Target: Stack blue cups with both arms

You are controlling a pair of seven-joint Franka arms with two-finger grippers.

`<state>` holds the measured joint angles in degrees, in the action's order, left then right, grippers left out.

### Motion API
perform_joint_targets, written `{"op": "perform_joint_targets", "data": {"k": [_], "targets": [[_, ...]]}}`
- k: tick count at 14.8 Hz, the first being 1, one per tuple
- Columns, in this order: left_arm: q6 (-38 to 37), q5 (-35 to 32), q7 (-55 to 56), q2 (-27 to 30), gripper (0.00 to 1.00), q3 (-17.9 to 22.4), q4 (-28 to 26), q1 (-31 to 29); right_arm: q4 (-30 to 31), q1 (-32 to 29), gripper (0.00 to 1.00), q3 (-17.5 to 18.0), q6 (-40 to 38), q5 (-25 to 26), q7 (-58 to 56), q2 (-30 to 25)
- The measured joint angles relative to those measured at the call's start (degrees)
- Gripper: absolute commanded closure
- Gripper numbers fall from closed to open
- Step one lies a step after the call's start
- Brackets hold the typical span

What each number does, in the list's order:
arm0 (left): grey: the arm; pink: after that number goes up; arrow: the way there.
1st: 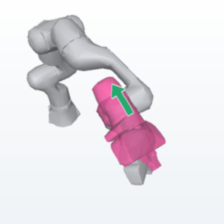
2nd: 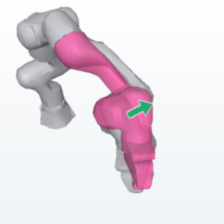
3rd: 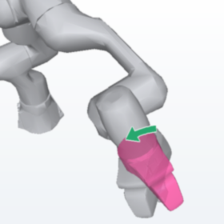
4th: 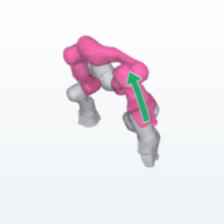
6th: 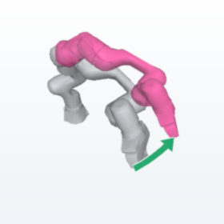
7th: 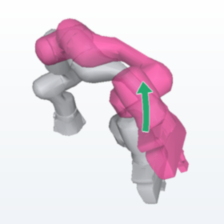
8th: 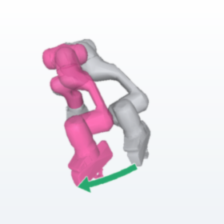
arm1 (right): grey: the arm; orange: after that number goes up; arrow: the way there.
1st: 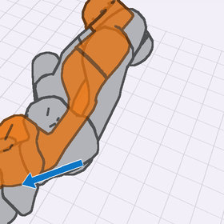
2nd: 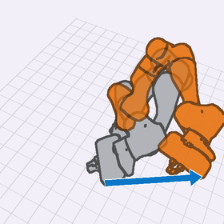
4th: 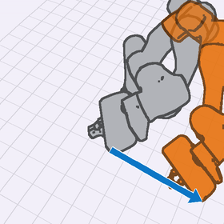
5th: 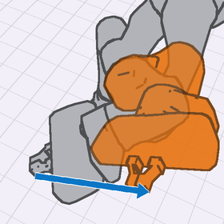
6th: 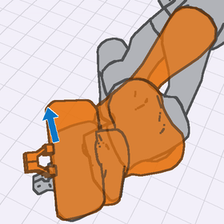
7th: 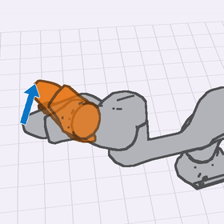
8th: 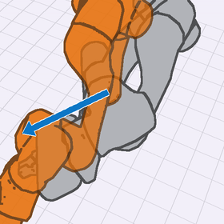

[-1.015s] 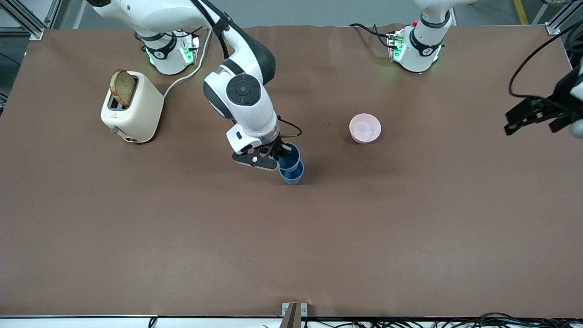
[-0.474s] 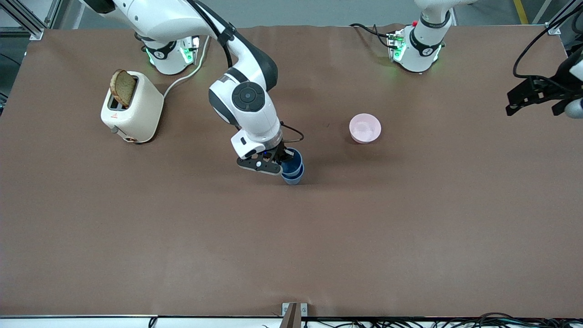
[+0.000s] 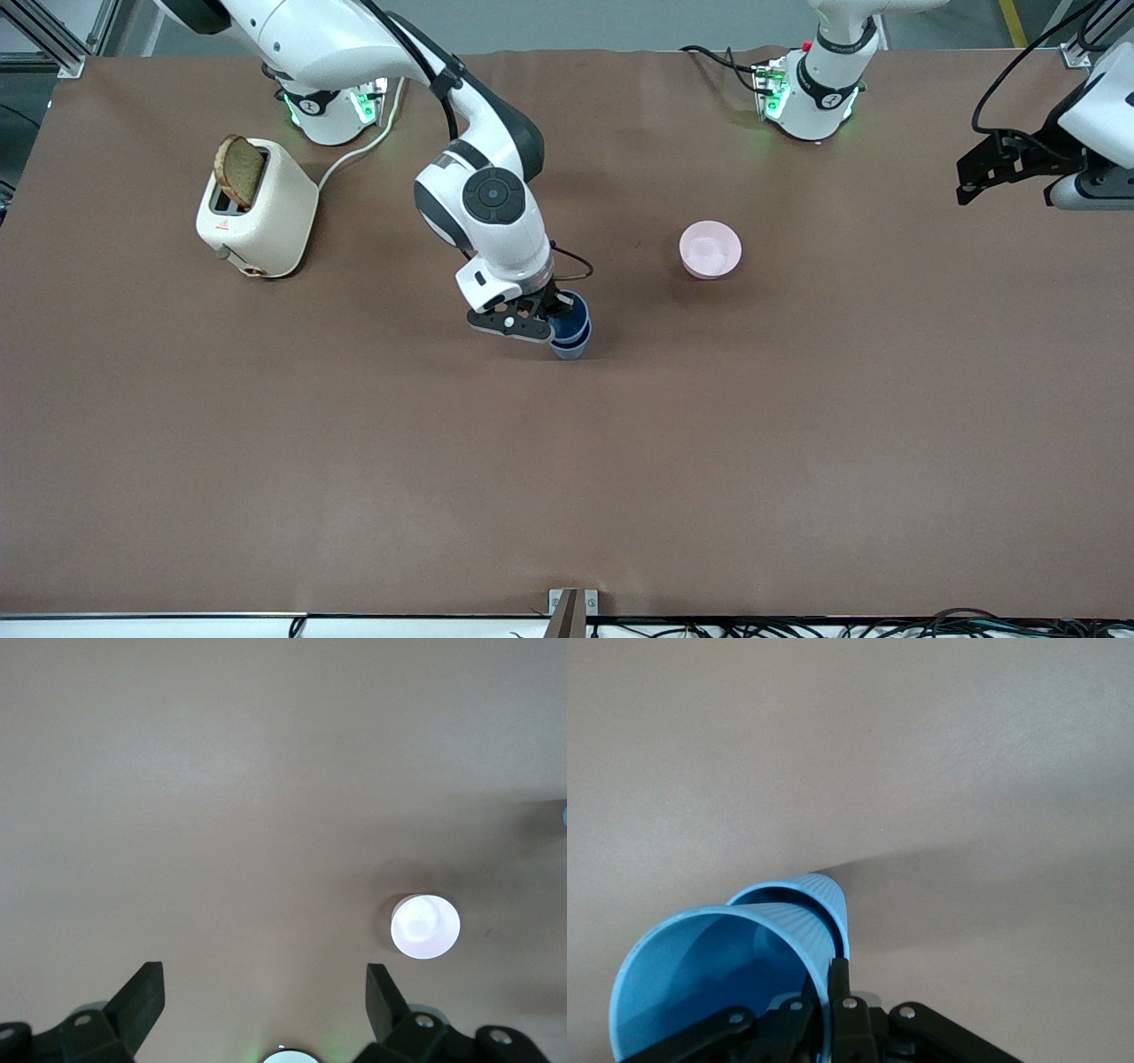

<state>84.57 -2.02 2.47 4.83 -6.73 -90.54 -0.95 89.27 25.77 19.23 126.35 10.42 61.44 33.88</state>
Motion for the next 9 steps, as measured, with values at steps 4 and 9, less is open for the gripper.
{"op": "perform_joint_targets", "data": {"k": [4, 9], "targets": [[0.6, 0.0, 0.0, 0.8, 0.0, 0.1, -0.9, 0.0, 0.0, 0.2, 0.96, 0.0, 1.6, 1.4, 1.6, 1.3], [0.9, 0.0, 0.0, 0.8, 0.0, 0.1, -1.1, 0.0, -0.1, 0.2, 0.61, 0.0, 1.7, 1.8, 2.3, 1.5]]}}
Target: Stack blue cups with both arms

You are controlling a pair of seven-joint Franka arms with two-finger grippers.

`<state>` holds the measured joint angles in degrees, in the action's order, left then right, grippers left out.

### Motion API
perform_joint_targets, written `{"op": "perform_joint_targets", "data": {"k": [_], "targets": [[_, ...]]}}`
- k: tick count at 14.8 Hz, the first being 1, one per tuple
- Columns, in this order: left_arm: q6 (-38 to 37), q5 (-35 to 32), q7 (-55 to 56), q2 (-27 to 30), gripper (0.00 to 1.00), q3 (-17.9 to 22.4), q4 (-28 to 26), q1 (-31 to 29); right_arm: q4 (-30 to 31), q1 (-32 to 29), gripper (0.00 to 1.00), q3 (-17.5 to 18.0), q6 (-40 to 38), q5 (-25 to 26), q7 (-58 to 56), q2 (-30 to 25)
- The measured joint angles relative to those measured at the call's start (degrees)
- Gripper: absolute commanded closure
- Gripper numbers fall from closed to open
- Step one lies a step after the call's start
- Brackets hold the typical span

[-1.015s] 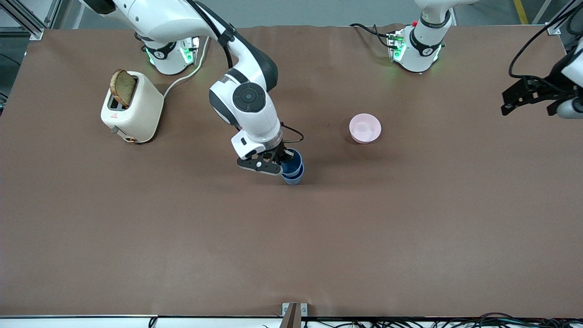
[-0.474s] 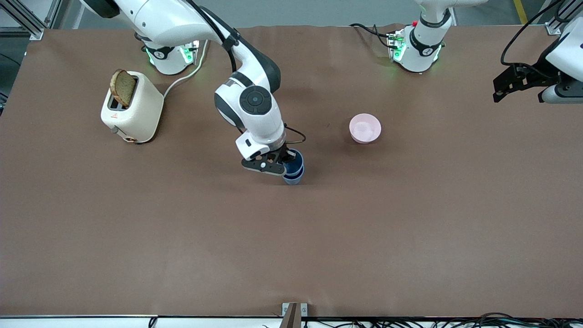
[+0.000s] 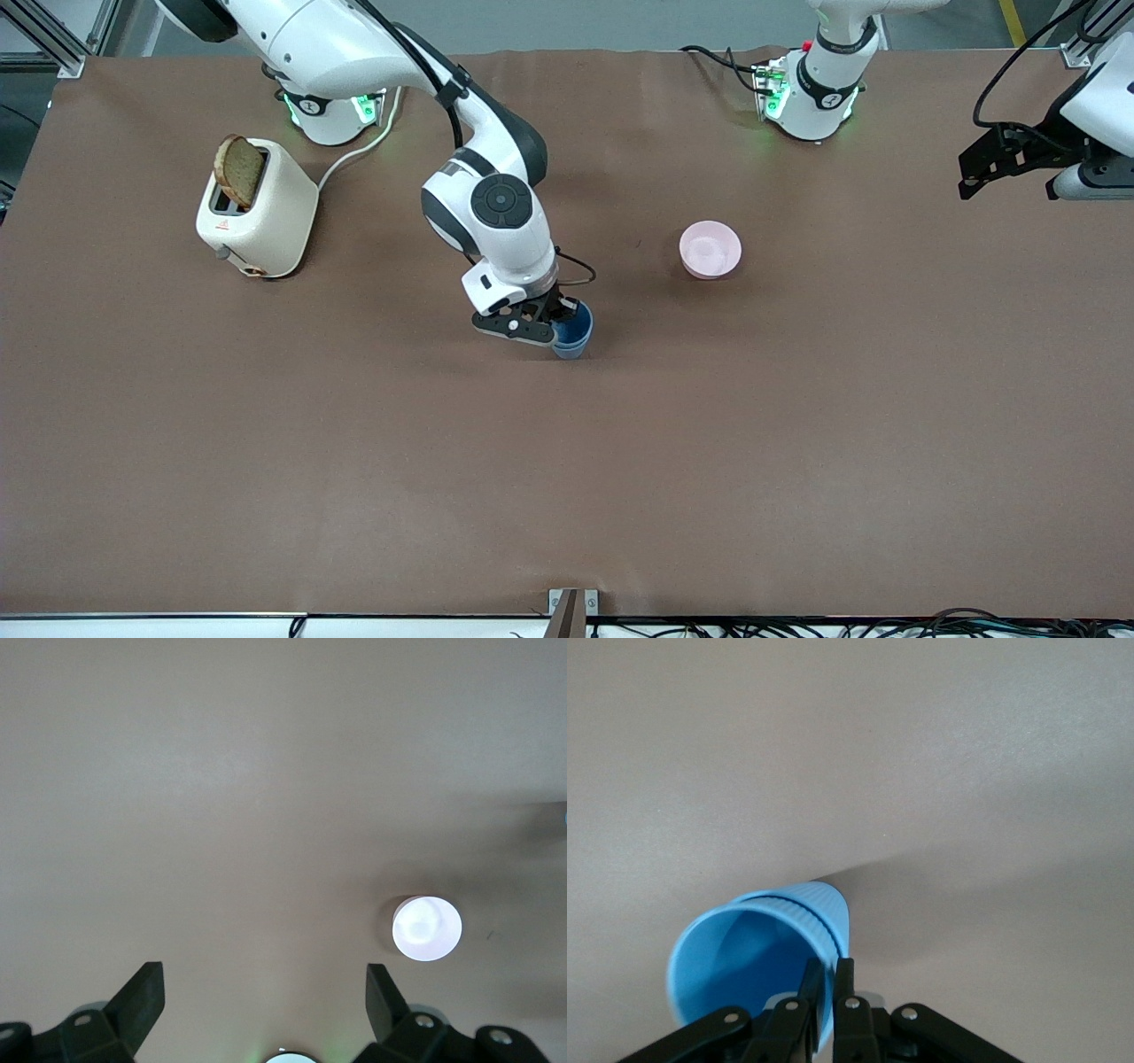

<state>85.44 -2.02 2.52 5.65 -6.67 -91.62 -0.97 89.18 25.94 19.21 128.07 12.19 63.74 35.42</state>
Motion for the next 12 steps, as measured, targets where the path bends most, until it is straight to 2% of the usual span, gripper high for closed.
{"op": "perform_joint_targets", "data": {"k": [1, 2, 5, 9, 12], "targets": [[0.0, 0.0, 0.0, 0.0, 0.0, 0.0, 0.0, 0.0, -0.1, 0.0, 0.6, 0.0, 0.0, 0.0, 0.1, 0.0], [0.0, 0.0, 0.0, 0.0, 0.0, 0.0, 0.0, 0.0, -0.1, 0.0, 0.51, 0.0, 0.0, 0.0, 0.1, 0.0], [0.0, 0.0, 0.0, 0.0, 0.0, 0.0, 0.0, 0.0, -1.0, -0.4, 0.02, 0.2, 0.1, 0.0, 0.1, -0.5], [0.0, 0.0, 0.0, 0.0, 0.0, 0.0, 0.0, 0.0, -2.6, -5.2, 0.0, 0.1, -2.1, 0.4, -0.9, -5.4], [0.0, 0.0, 0.0, 0.0, 0.0, -0.1, 0.0, 0.0, -3.1, -12.9, 0.0, 0.1, -9.1, 0.4, -7.1, -12.9]]}}
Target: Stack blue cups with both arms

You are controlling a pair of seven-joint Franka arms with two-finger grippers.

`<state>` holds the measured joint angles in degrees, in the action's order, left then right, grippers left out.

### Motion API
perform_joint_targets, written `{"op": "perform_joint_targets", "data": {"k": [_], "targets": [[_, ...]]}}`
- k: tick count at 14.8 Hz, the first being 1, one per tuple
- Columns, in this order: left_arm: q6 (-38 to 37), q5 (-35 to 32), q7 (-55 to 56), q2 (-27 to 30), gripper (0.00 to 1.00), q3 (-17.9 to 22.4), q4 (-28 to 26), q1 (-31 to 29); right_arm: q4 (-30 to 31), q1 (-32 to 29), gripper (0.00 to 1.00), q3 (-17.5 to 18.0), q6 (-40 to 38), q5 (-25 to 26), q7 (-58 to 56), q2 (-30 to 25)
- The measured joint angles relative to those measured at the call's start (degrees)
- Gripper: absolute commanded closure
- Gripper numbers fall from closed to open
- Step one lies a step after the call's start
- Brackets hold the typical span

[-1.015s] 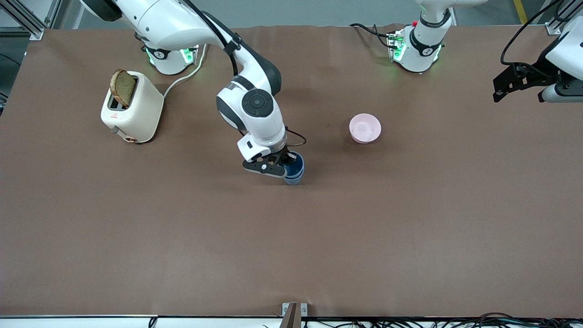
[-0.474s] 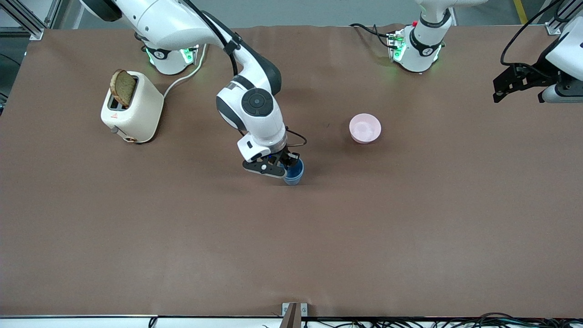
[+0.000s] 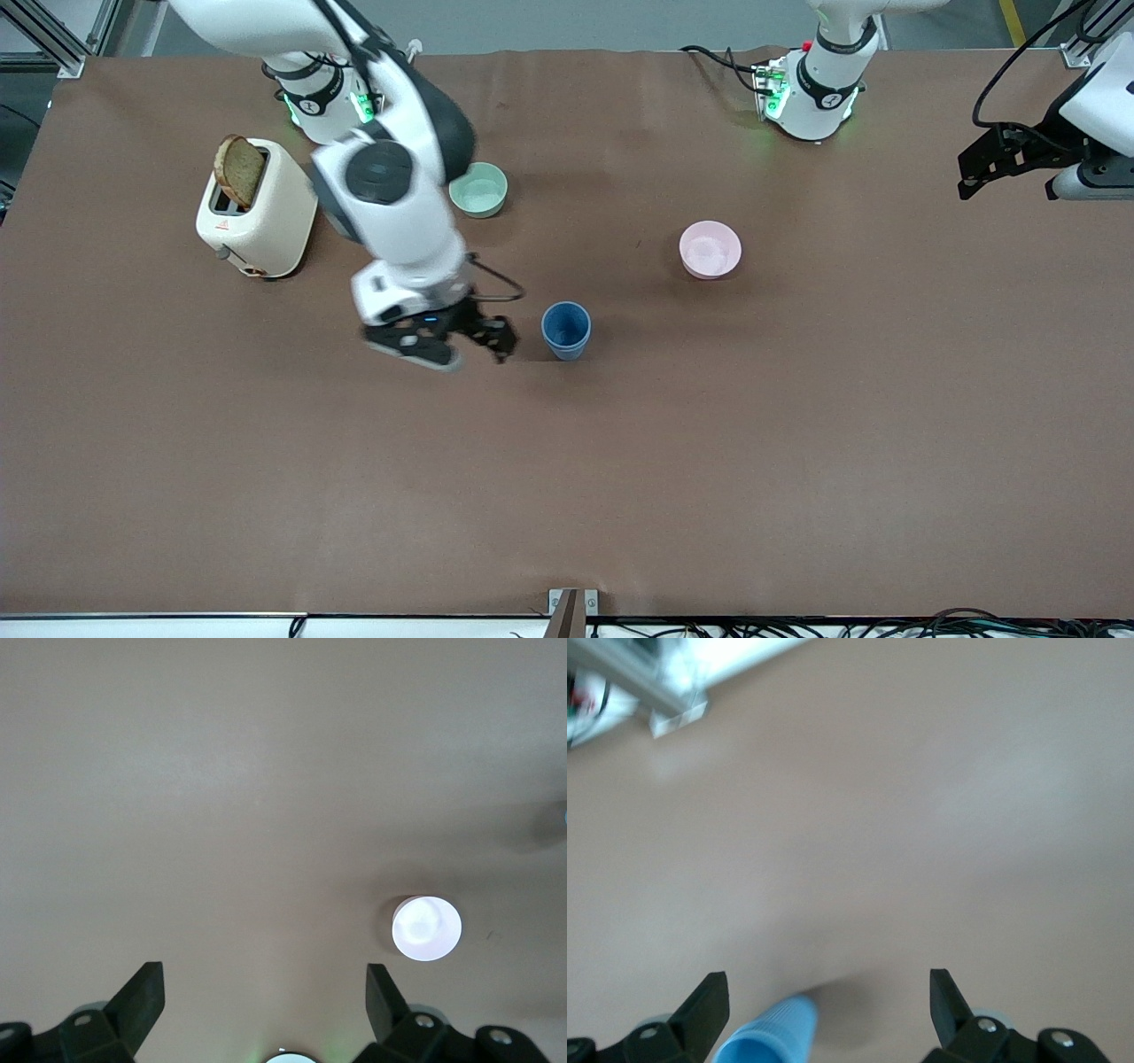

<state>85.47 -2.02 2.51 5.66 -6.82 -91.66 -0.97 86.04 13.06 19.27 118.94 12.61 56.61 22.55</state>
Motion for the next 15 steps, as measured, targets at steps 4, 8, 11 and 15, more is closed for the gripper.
{"op": "perform_joint_targets", "data": {"k": [4, 8, 11, 15], "targets": [[0.0, 0.0, 0.0, 0.0, 0.0, -0.1, 0.0, 0.0, 0.1, -8.6, 0.0, -2.8, -11.4, -0.5, -14.1, -9.8], [0.0, 0.0, 0.0, 0.0, 0.0, -0.2, 0.0, 0.0, 0.1, -9.2, 0.0, -13.9, -19.7, -8.5, -31.4, -16.4], [0.0, 0.0, 0.0, 0.0, 0.0, -0.2, 0.0, 0.0, 0.1, -9.4, 0.0, -21.3, -25.1, -10.0, -45.3, -19.4], [0.0, 0.0, 0.0, 0.0, 0.0, -0.2, 0.0, 0.0, -0.1, -12.3, 0.0, -25.1, -29.5, -10.3, -58.6, -20.6]]}}
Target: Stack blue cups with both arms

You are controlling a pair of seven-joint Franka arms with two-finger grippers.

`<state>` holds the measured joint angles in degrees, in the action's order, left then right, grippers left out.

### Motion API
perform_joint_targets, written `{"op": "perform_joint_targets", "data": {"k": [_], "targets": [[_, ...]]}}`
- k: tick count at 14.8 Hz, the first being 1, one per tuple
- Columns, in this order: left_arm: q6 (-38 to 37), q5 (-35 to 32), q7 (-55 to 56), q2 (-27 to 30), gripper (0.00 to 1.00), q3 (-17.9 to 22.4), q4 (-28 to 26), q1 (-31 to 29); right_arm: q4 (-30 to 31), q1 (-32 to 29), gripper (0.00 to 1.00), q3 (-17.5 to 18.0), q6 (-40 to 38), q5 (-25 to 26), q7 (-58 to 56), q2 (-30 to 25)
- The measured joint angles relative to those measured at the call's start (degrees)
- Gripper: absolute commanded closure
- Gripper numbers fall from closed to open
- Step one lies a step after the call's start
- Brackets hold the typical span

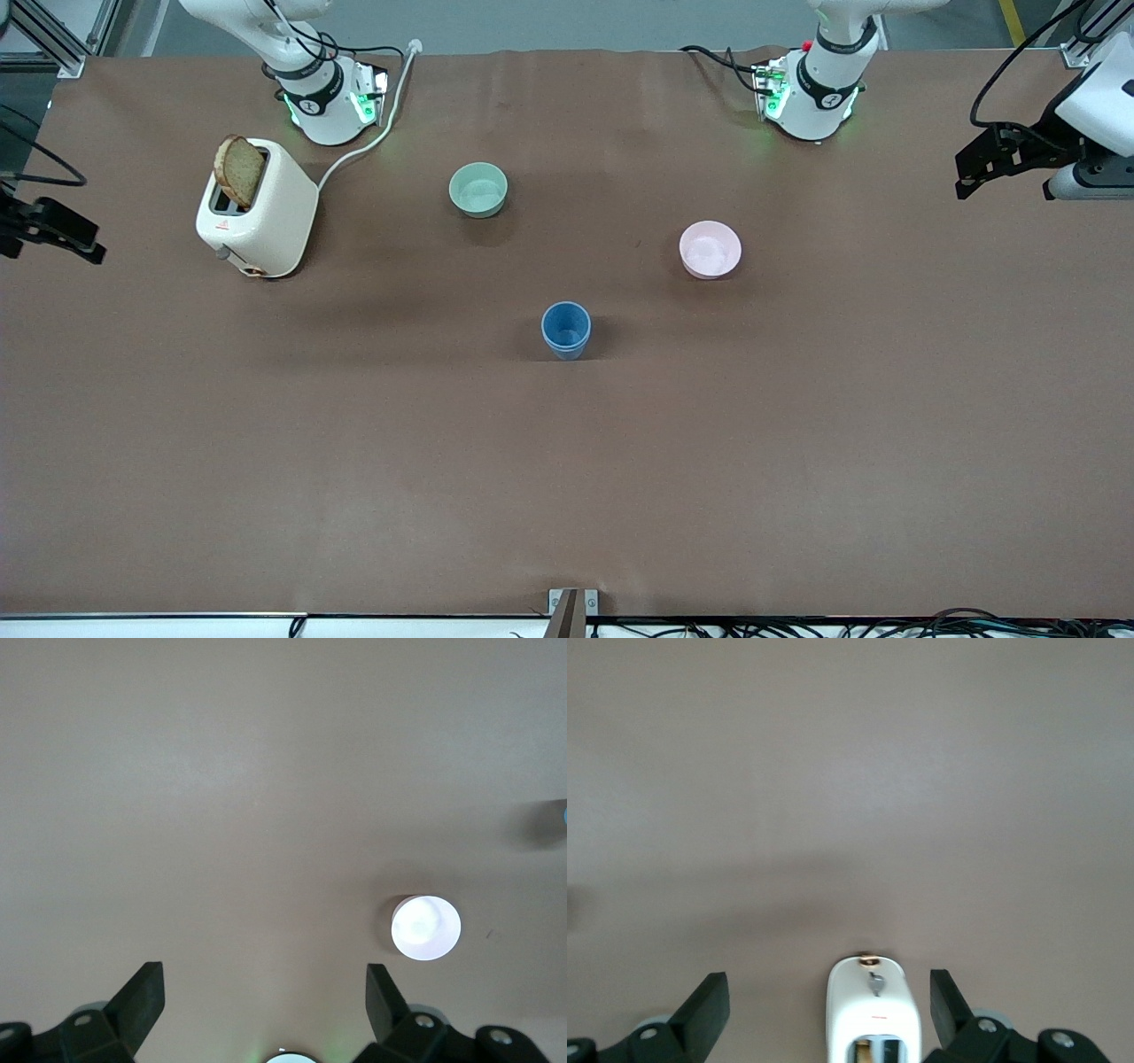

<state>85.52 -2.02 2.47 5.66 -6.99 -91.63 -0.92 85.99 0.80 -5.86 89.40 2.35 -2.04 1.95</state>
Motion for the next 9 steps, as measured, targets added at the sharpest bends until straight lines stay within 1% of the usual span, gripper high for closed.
{"op": "perform_joint_targets", "data": {"k": [3, 9], "targets": [[0.3, 0.0, 0.0, 0.0, 0.0, 0.0, 0.6, 0.0, 0.0, -0.3, 0.0, 0.4, 0.2, -0.2, -0.8, 0.1], [0.3, 0.0, 0.0, 0.0, 0.0, 0.0, 1.3, 0.0, -0.2, 0.1, 0.0, 1.0, 0.1, -0.2, 1.5, 0.1]]}}
